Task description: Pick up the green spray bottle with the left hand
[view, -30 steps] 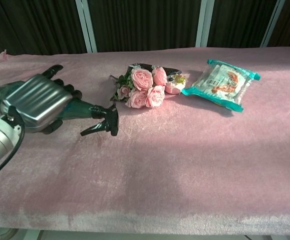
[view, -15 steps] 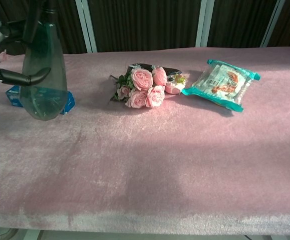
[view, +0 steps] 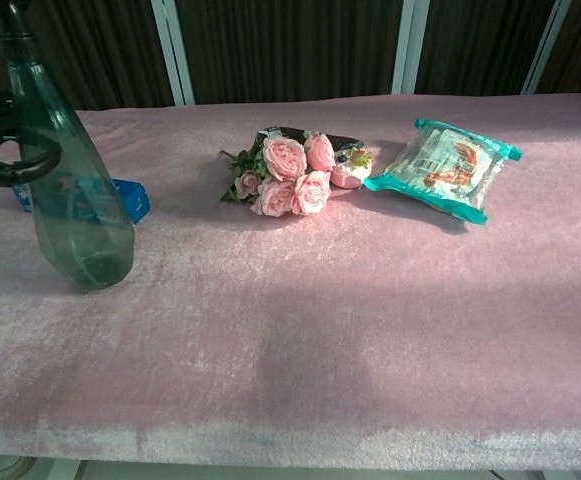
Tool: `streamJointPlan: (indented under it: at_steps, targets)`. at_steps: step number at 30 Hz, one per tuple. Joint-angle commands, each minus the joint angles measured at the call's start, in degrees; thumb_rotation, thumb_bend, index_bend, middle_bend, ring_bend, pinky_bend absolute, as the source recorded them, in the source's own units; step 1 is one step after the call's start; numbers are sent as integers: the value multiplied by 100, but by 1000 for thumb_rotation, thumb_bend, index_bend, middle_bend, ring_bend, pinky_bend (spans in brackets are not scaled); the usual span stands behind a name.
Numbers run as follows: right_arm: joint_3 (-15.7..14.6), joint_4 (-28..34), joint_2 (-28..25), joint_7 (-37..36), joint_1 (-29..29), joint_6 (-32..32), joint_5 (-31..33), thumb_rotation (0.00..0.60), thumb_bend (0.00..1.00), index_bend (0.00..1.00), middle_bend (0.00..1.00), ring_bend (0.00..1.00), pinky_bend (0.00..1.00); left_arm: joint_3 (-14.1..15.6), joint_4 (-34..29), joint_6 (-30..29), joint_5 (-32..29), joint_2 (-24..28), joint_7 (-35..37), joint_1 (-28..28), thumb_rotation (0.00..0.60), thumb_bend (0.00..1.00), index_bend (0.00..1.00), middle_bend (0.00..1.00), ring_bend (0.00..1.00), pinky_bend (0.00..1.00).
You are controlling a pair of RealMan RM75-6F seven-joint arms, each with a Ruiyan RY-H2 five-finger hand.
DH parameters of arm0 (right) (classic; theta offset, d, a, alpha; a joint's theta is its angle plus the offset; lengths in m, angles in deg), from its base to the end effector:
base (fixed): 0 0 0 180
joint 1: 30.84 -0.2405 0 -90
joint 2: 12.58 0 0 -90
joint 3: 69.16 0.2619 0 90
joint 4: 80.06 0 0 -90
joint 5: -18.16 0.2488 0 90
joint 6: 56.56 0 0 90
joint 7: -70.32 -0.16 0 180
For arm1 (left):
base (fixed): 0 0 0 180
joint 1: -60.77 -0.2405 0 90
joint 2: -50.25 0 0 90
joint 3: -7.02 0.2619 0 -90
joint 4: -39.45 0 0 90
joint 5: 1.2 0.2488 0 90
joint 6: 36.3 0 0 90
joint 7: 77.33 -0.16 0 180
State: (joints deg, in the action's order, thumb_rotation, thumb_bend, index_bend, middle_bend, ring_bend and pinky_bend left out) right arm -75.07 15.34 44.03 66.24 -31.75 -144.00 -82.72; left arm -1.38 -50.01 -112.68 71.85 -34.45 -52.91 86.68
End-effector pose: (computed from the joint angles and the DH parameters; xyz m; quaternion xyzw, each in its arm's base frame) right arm -0.3182 -0.1353 0.1321 0.6715 -0.3939 0.3741 0.5039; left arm -0.2167 0.3153 0.0090 -0.4576 -0.5696 -0.5916 0.3409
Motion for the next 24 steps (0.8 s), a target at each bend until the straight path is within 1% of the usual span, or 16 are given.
streamJointPlan:
  at_steps: [1,8,15,18,20,24]
  targets:
    - [3,1,0,-4,2,-3,9,600,335,0,0,0,0,-29,216,-68,223,-84,98,-52,600,520,759,774,388,0]
    - [7,1,5,3,1,4,26,600,335,0,0,0,0,22,515,-154,563,-176,129,-113,600,509,751,746,370,0]
    - [9,3,7,7,1,9,37,600,335,0,0,0,0,-28,660,13,601,-181,339,-116,600,507,744,706,312,0]
    - [8,1,6,3,2,9,39,600,335,0,0,0,0,-58,686,74,596,-165,412,-118,600,504,735,675,271,0]
    - [10,-3,6,-1,5,2,41,600,335,0,0,0,0,-51,722,118,615,-148,444,-119,600,483,706,638,250,0]
    - [7,-6,7,-6,9,-8,35,600,335,0,0,0,0,-39,816,200,674,-141,615,-119,600,418,595,546,180,0]
